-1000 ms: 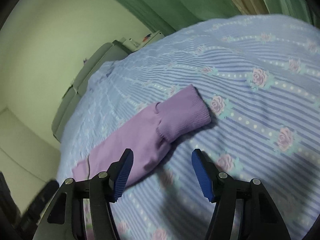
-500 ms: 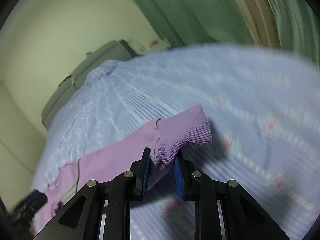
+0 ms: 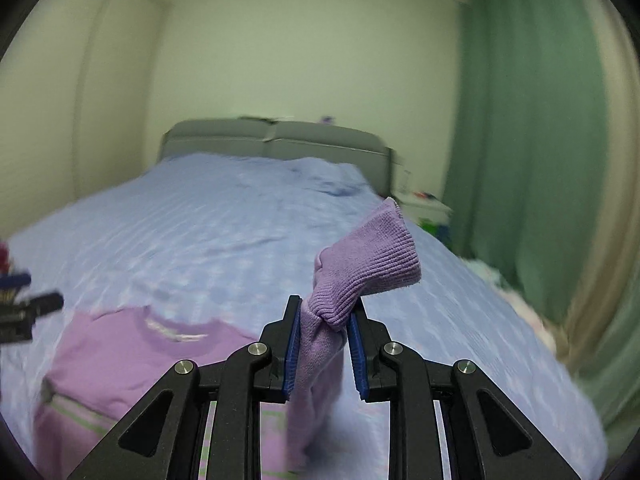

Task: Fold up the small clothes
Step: 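Fold the held sleeve across the chest and open the right tool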

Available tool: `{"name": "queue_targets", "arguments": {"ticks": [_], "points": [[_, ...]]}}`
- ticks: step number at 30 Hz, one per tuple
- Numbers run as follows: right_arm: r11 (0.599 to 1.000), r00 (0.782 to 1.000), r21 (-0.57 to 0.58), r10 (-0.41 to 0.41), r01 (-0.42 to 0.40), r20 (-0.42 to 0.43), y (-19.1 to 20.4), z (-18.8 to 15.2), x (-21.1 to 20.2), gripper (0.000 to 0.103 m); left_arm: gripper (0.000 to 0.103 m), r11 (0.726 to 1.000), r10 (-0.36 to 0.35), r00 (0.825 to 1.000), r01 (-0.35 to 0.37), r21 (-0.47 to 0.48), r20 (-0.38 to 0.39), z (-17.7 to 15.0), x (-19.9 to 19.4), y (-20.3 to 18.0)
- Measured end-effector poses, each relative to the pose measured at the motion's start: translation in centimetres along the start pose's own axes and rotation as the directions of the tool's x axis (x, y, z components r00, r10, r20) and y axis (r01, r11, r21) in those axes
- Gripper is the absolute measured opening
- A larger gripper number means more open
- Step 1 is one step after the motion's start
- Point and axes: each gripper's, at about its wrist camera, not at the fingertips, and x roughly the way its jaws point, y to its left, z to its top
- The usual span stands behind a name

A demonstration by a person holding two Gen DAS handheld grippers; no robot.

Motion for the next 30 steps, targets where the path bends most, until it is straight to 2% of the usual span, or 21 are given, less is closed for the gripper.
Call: {"name": "queue_targets", "arguments": {"ticks": [3,7,12,16,17,18,20,24,27,30], "points": [[0.995,0.999,-0.102,0.016,-0.021,-0.050,5.6,-0.5,1.0,0.023,0.093,0.999,0.026,1.000,-0.026,-0.020,-0.012,-1.1,-0.3,2.9],[0.971,0.987,-0.212,0.078,-0.108,-0.142,12.8,-2.4,3.3,0.023,0.093,0.998,0.060,0.997,-0.061,-0.031,-0.042,-2.7,0.2,5.5],[0.947,0.957,-0.256,0.124,-0.193,-0.262,17.4,-5.8,5.6,0.023,0.093,0.996,0.073,0.993,-0.077,-0.041,-0.097,-4.4,1.7,7.4],[0.946,0.938,-0.239,0.138,-0.221,-0.318,18.5,-7.1,6.7,0.026,0.093,0.996,0.082,0.990,-0.086,-0.027,-0.115,-5.3,2.3,8.2],[0.947,0.932,-0.225,0.148,-0.231,-0.332,18.4,-7.3,6.8,0.036,0.093,0.996,0.081,0.990,-0.085,-0.027,-0.114,-5.4,2.3,8.4],[0.948,0.927,-0.209,0.160,-0.240,-0.339,18.1,-7.4,6.7,0.057,0.093,0.996,0.078,0.991,-0.082,-0.029,-0.113,-5.5,2.3,8.6],[0.947,0.930,-0.194,0.187,-0.256,-0.317,17.9,-7.4,5.9,0.075,0.093,0.996,0.074,0.991,-0.078,-0.032,-0.112,-5.6,2.2,8.8],[0.927,0.933,-0.210,0.257,-0.311,-0.250,17.4,-7.2,2.2,0.077,0.093,0.999,0.045,0.992,-0.048,-0.025,-0.121,-5.9,2.6,8.5],[0.927,0.946,-0.220,0.266,-0.304,-0.188,15.9,-7.4,-0.7,0.080,0.093,0.998,-0.056,0.986,0.051,-0.034,-0.157,-6.3,3.1,7.6],[0.951,0.958,-0.169,0.230,-0.259,-0.174,12.5,-8.6,-1.9,0.080,0.093,0.985,-0.173,0.966,0.168,-0.043,-0.191,-6.5,4.0,5.8]]}}
